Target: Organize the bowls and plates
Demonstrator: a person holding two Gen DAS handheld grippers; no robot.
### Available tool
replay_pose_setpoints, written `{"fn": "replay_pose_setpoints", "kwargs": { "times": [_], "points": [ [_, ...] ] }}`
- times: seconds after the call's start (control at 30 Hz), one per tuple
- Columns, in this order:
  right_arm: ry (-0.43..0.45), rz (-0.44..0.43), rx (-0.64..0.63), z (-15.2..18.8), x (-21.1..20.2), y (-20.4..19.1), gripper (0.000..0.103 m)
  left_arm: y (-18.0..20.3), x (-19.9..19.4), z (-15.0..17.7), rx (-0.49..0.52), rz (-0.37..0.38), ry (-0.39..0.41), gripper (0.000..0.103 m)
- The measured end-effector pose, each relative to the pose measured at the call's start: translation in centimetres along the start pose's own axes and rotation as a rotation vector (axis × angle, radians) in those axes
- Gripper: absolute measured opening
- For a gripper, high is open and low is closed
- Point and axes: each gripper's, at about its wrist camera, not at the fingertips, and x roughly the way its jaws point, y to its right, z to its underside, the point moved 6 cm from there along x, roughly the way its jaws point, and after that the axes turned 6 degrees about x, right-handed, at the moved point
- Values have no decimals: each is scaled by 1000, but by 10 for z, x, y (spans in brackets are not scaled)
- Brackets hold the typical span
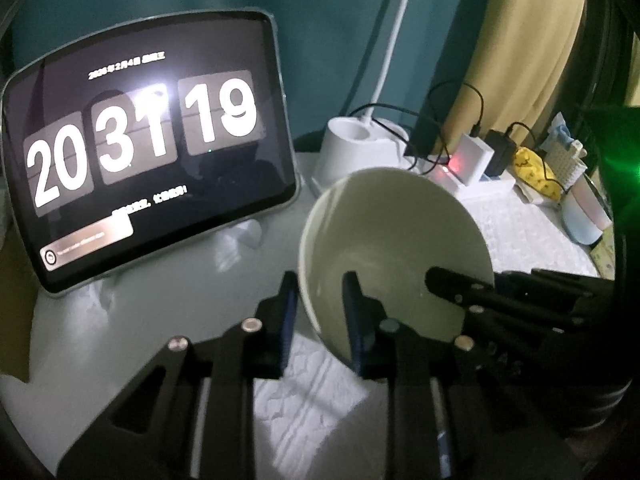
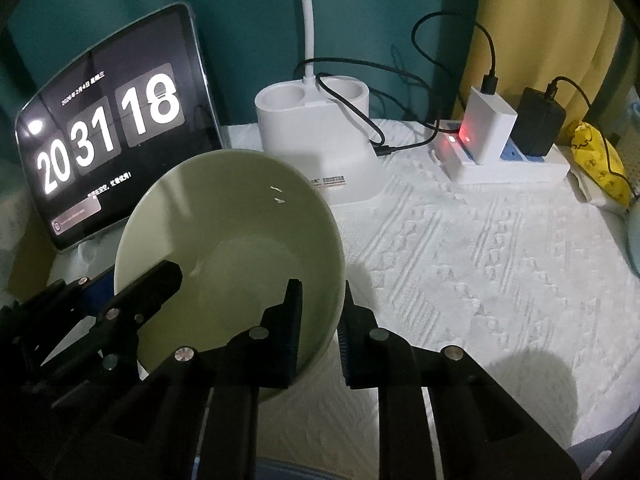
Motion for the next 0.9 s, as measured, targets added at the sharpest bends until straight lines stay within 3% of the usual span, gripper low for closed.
{"fn": "replay_pose_setpoints", "kwargs": {
  "times": [0.5,0.9],
  "points": [
    [77,-22,-14,-1,-46,-2,13,13,-46,0,-5,-19,95,23],
    [103,-34,-15,11,-76,-3,13,24,-73,8,-7,-25,112,23]
  ]
}}
